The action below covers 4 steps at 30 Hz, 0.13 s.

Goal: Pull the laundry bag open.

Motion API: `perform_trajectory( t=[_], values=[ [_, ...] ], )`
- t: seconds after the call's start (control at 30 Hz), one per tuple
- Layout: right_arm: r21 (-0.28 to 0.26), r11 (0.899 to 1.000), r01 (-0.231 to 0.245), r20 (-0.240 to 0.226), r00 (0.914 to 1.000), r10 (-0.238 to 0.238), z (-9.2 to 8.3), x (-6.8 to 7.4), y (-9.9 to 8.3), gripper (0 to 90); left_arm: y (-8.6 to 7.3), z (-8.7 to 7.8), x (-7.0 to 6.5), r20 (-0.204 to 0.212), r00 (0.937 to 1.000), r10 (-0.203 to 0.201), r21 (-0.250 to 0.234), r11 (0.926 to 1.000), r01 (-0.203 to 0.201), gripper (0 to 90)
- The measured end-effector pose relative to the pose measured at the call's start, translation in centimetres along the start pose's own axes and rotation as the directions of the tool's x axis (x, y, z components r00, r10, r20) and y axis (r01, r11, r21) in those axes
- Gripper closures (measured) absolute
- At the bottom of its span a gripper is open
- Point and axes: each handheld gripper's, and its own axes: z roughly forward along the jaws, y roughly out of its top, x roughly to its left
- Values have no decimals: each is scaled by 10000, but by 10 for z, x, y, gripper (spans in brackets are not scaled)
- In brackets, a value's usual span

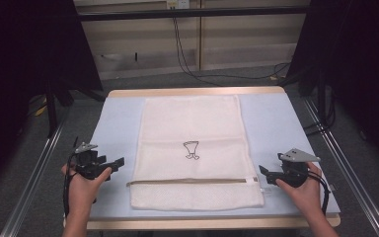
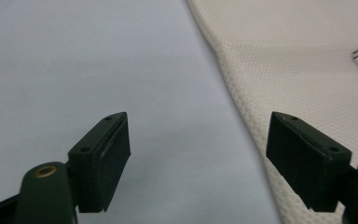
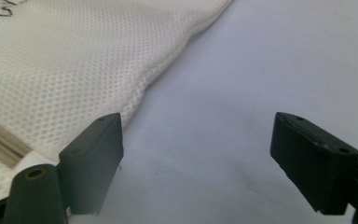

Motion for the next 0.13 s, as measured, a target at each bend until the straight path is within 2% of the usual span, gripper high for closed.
perform_trajectory(
  t=[0.03,0.1,0.13],
  values=[
    [54,10000,-66,2,10000,66,1,-2,0,160,0,2,2,-169,9996,230,36,9997,-230,217],
    [199,9995,-240,-9,9997,241,4,-6,0,139,1,8,3,-330,9989,343,47,9994,-341,202],
    [324,9989,-324,-29,9995,325,5,-8,0,133,1,11,3,-370,9977,575,118,9983,-571,203]
  ],
)
